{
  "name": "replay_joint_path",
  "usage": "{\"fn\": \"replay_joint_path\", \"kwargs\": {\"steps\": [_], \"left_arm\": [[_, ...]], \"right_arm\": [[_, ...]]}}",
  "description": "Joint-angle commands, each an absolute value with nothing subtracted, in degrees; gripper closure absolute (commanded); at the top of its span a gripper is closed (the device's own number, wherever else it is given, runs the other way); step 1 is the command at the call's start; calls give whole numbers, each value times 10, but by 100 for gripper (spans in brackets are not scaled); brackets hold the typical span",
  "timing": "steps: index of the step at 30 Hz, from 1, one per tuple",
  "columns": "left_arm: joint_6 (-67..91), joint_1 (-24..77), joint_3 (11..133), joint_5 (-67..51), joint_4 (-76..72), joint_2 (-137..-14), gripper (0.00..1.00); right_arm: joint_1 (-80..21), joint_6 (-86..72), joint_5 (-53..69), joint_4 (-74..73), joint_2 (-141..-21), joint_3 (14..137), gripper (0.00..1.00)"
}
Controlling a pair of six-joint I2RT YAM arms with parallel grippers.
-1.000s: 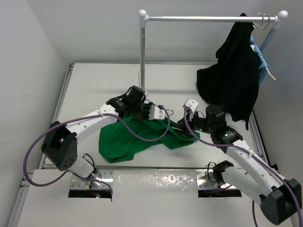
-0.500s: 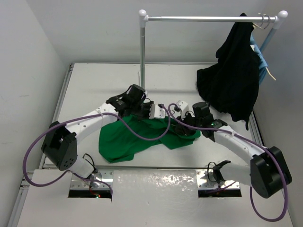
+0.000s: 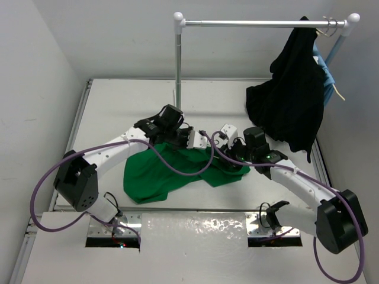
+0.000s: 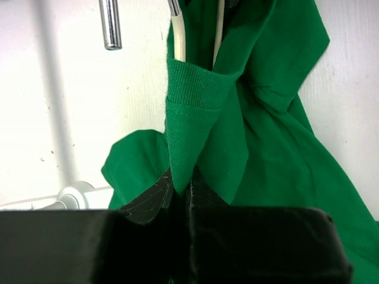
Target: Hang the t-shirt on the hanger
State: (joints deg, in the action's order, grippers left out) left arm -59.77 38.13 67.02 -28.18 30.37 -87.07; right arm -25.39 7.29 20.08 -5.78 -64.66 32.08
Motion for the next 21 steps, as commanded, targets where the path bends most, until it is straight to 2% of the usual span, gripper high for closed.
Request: {"fn": "replay_joint_path", "kwargs": {"steps": [1, 12, 16, 19, 21], "left_arm": [[-615, 377, 700, -310, 307, -871, 100], [-619, 378, 717, -332, 319, -875, 100], [-620, 373, 724, -333, 311, -884, 100], [-618, 368, 728, -340, 314, -891, 100], [-617, 361, 730, -351, 316, -890, 100]], "right_arm": [[-258, 99, 202, -47, -647, 344, 66], [-258, 116, 248, -19, -717, 337, 63], [-258, 117, 272, -4, -751, 348, 57], [-258, 94, 272, 43, -761, 337, 76], [-258, 89, 271, 49, -765, 330, 84]]}}
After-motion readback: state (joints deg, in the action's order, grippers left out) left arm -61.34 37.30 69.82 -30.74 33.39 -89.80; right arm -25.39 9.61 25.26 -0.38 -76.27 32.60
